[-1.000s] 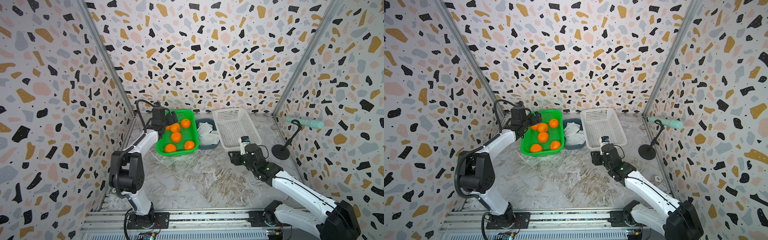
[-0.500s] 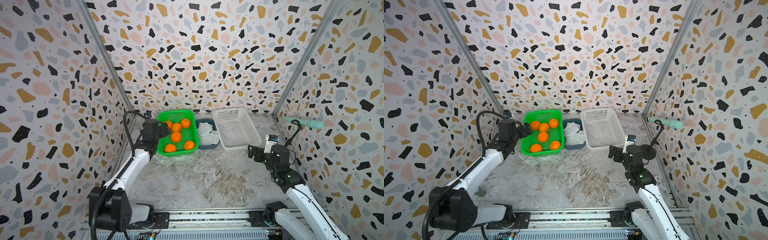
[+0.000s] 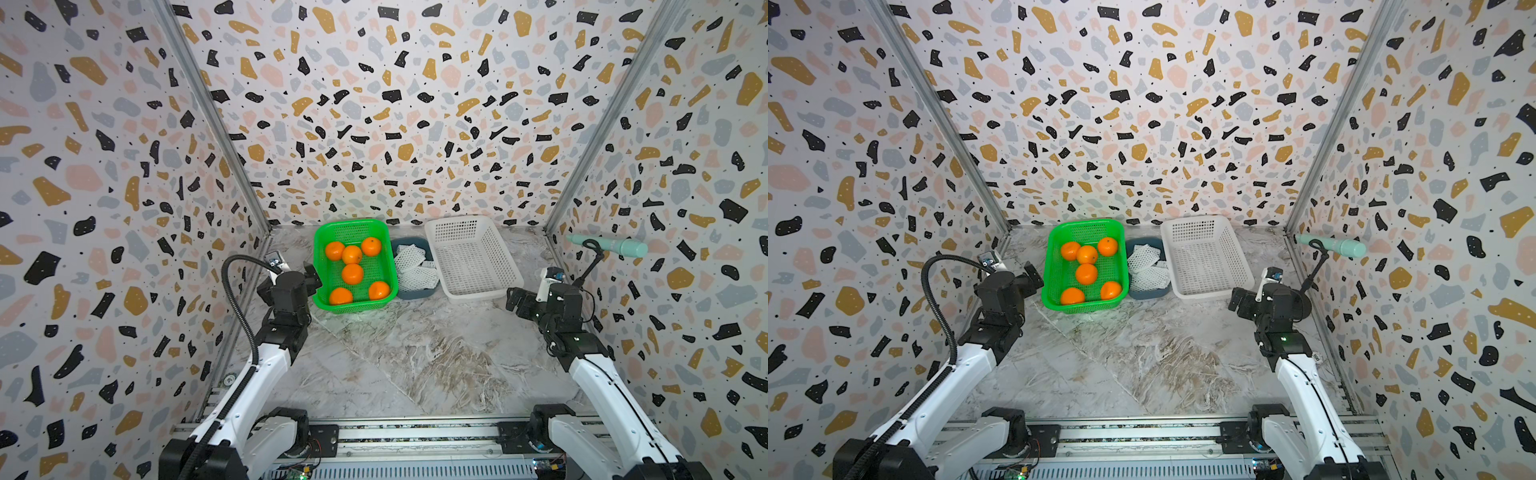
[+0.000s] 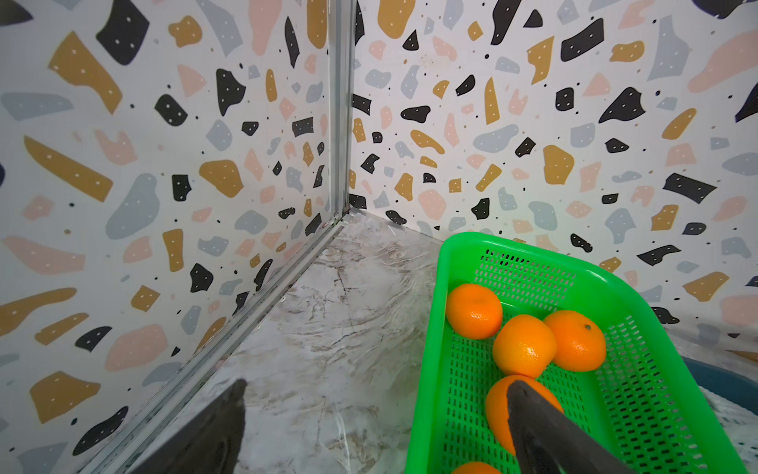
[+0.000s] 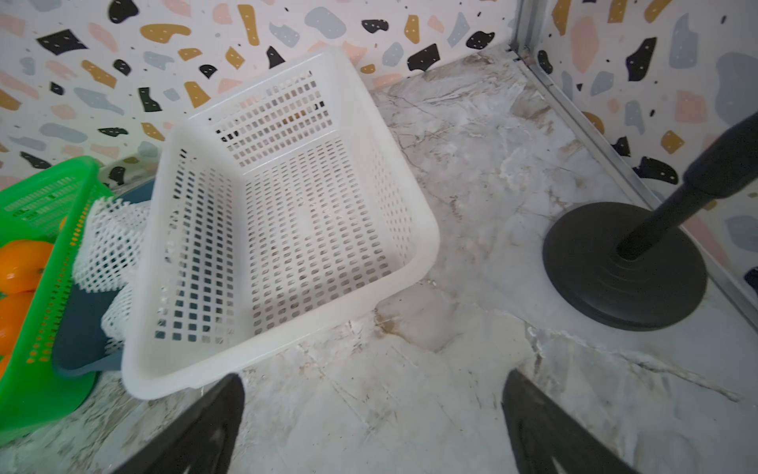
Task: Remove foam nets from oranges
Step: Reset both arms
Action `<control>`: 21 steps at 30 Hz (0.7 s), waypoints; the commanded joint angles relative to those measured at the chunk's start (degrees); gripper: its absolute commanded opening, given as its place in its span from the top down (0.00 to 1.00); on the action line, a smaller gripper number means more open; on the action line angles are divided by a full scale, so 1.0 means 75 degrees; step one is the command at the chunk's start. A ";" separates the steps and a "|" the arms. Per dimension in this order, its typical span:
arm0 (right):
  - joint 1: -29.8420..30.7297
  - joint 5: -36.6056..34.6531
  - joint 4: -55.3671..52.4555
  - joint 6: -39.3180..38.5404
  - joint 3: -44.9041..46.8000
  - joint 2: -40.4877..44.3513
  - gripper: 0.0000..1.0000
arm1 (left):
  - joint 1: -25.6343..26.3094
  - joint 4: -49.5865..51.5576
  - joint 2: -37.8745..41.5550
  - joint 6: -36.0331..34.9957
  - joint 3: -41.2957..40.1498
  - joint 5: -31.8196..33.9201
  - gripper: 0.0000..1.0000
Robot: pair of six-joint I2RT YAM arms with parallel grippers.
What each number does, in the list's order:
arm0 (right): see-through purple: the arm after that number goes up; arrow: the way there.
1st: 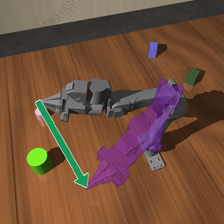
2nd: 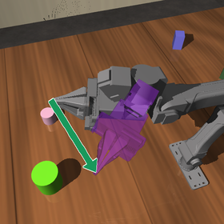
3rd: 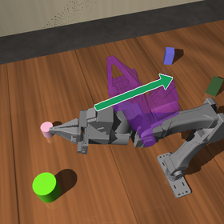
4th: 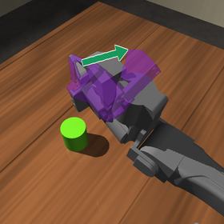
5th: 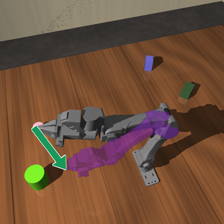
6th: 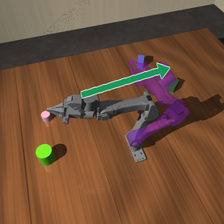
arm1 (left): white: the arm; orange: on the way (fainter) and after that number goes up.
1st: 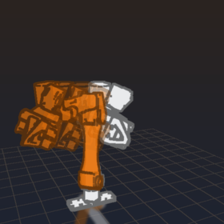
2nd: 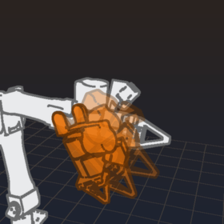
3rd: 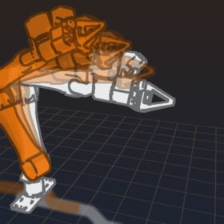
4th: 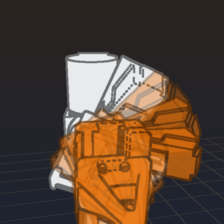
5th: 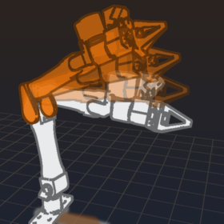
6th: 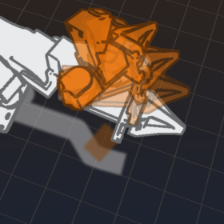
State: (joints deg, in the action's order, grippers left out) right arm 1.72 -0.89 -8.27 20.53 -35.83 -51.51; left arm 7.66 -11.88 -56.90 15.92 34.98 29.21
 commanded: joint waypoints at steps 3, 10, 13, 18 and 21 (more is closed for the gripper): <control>-0.0535 0.0156 0.1740 -0.0547 0.0423 -0.0199 0.01 | -0.0037 -0.3495 0.0196 -0.1129 -0.1859 -0.0021 0.01; -0.0898 0.0425 0.4008 -0.1275 0.1714 -0.0310 0.01 | -0.0037 -0.5016 -0.0185 -0.1417 -0.3142 0.0183 0.01; -0.0930 0.0449 0.5240 -0.1517 0.2464 -0.0225 0.01 | -0.0048 -0.5675 -0.0593 -0.1603 -0.3457 -0.0053 0.01; -0.0935 0.0644 0.8353 -0.1569 0.4095 -0.0215 0.01 | -0.0078 -0.7321 -0.1244 -0.1722 -0.4156 -0.0295 0.01; -0.0933 0.0739 0.9028 -0.1618 0.4268 -0.0738 0.01 | -0.0107 -0.7479 -0.1610 -0.1898 -0.4029 -0.0854 0.01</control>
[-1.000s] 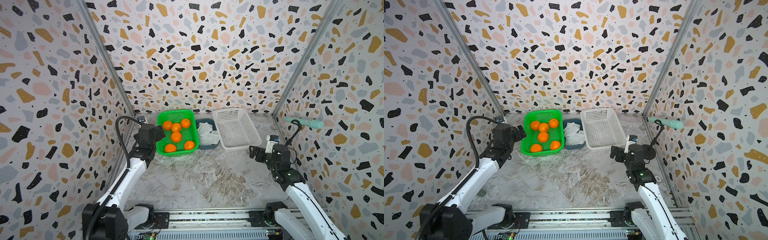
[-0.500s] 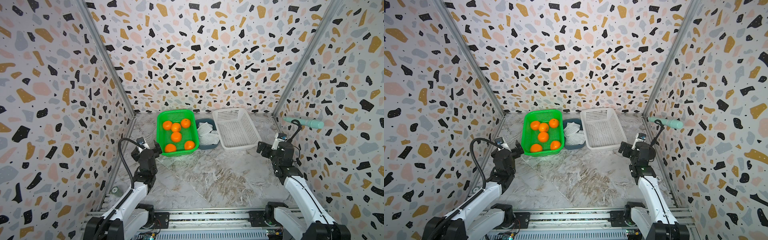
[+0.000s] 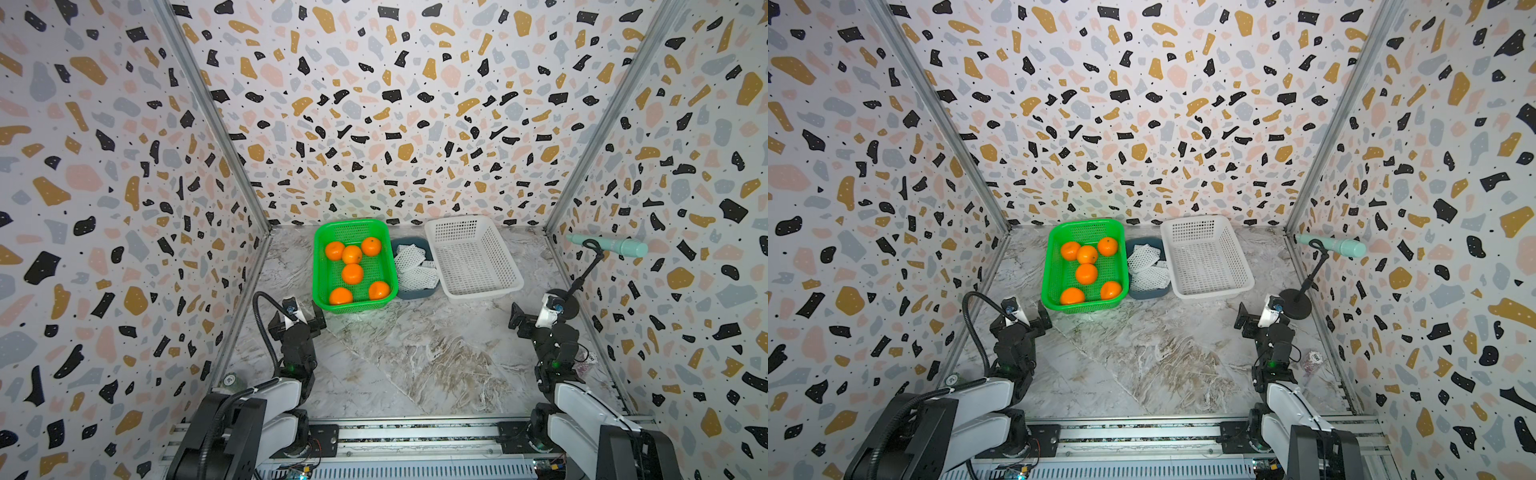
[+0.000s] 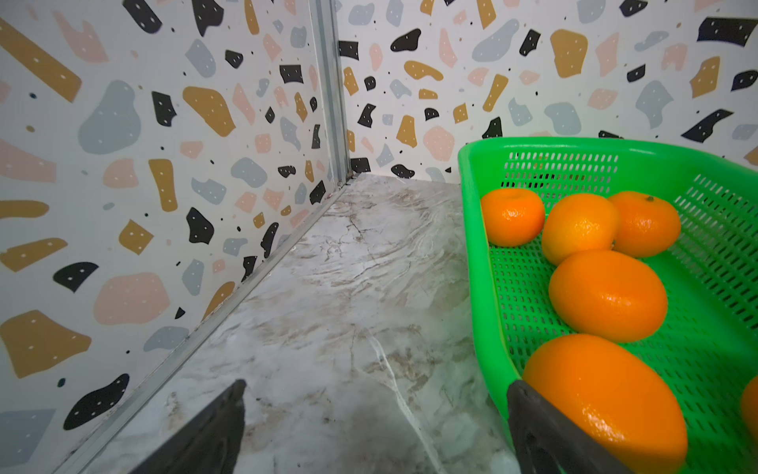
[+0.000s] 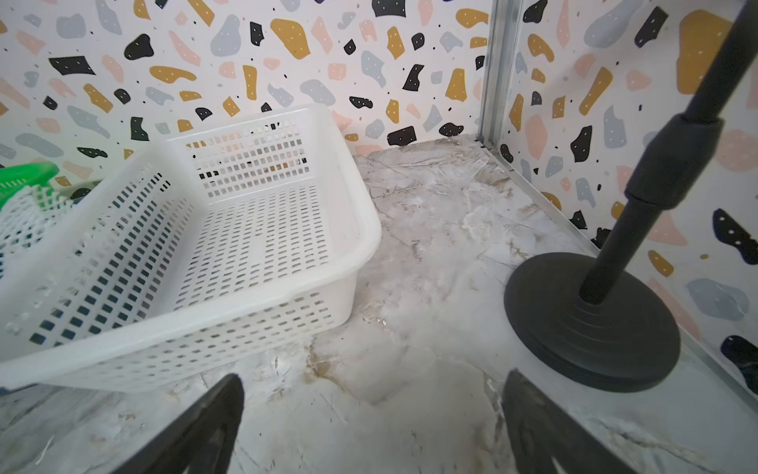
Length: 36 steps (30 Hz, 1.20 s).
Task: Remove foam nets from oranges
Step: Reset both arms
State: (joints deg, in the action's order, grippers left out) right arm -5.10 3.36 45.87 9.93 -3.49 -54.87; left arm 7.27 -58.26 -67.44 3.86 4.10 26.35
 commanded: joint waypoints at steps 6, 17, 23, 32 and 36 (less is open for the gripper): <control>0.0083 0.0452 0.3372 -0.0483 -0.0125 -0.2113 0.01 | -0.0102 -0.1999 -0.1364 -0.0571 0.0279 -0.1229 0.01; 0.0675 0.0479 0.3552 -0.1230 -0.0980 -0.4009 0.01 | -0.0160 -0.1462 -0.1704 -0.0225 0.0710 -0.0561 0.00; 0.1040 -0.0188 0.3175 -0.1447 -0.1198 -0.4035 0.01 | -0.0149 -0.1419 -0.1655 -0.0232 0.0699 -0.0524 0.01; 0.1094 -0.0268 0.3128 -0.1475 -0.1215 -0.4032 0.01 | -0.0149 -0.1420 -0.1646 -0.0231 0.0702 -0.0535 0.00; 0.1091 -0.0267 0.3129 -0.1468 -0.1219 -0.4035 0.01 | -0.0149 -0.1420 -0.1648 -0.0224 0.0697 -0.0530 0.01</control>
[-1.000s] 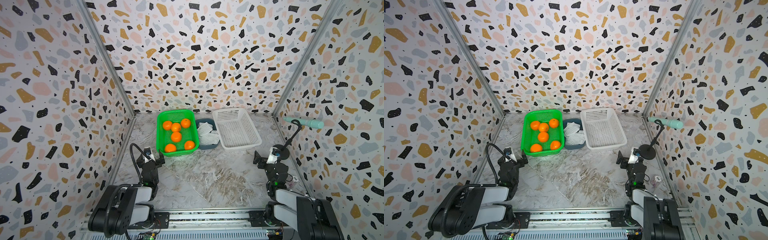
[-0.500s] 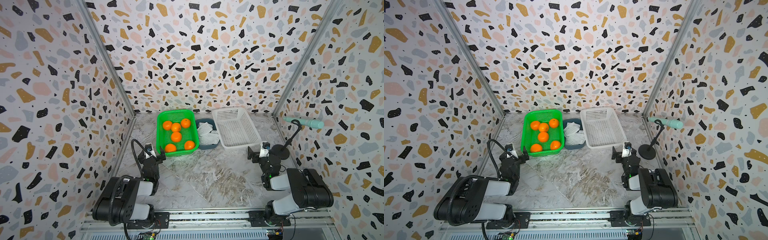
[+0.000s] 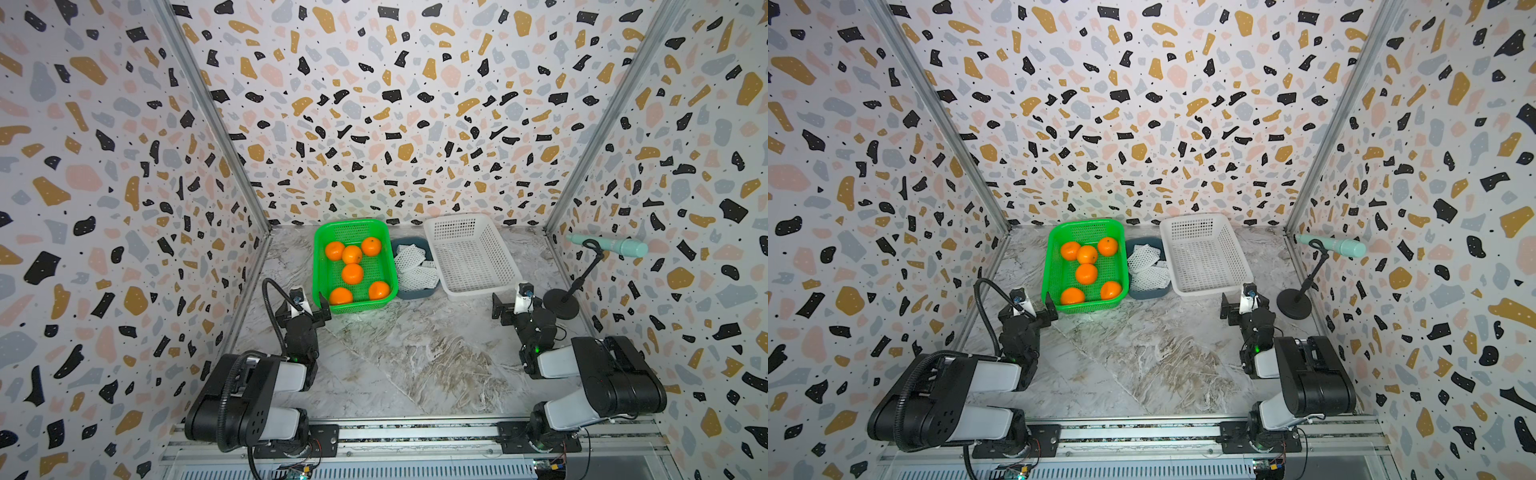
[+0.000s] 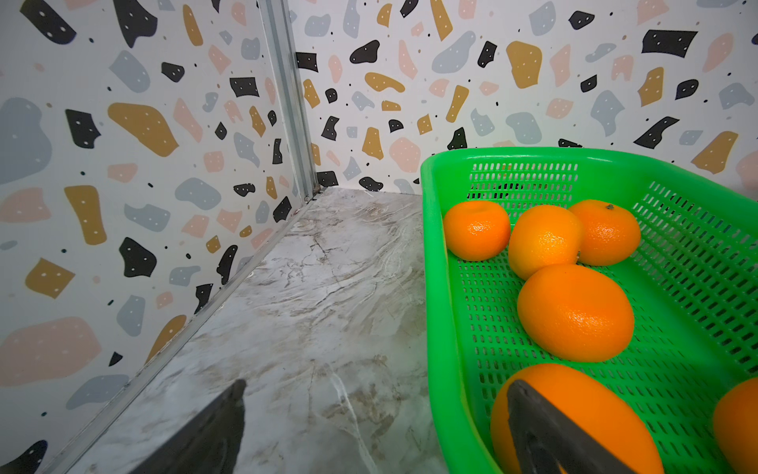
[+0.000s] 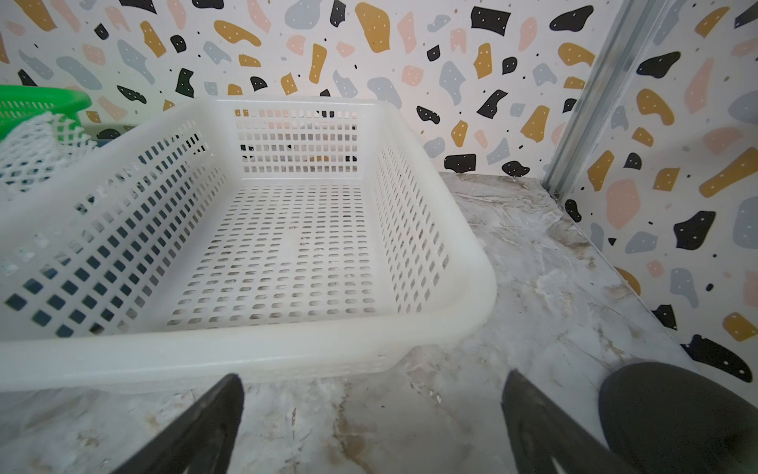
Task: Remove foam nets from oranges
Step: Reset both arms
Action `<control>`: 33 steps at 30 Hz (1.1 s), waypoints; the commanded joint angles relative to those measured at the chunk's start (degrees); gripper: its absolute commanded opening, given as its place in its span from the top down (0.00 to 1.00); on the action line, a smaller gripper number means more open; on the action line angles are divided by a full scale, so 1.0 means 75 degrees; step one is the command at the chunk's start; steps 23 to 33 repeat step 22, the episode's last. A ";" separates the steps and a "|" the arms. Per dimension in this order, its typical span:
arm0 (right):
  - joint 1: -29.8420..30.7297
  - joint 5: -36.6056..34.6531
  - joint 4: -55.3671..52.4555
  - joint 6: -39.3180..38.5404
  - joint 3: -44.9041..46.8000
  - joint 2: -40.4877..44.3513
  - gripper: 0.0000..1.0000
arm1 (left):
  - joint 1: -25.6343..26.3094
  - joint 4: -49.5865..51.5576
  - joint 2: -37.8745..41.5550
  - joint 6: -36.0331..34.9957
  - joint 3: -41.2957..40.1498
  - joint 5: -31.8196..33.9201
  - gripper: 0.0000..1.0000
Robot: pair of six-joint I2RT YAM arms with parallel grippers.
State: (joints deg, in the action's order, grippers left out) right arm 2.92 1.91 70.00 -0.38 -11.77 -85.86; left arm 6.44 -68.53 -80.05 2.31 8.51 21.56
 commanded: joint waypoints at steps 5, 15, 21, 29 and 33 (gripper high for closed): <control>0.0024 -0.0068 -0.0087 -0.0095 -0.0121 0.0104 0.01 | -0.0036 -0.0050 0.0039 -0.0025 0.0107 0.0113 0.01; 0.0243 -0.0421 -0.0133 -0.0209 -0.0178 0.0025 0.01 | -0.0038 -0.0050 0.0034 -0.0023 0.0107 0.0113 0.01; 0.0130 -0.0197 -0.0104 -0.0172 -0.0134 0.0094 0.01 | -0.0038 -0.0050 0.0043 -0.0024 0.0107 0.0097 0.01; 0.0135 -0.0205 -0.0091 -0.0166 -0.0110 0.0097 0.01 | -0.0038 -0.0050 0.0039 -0.0031 0.0107 0.0093 0.00; 0.0135 -0.0205 -0.0091 -0.0166 -0.0110 0.0097 0.01 | -0.0038 -0.0050 0.0039 -0.0031 0.0107 0.0093 0.00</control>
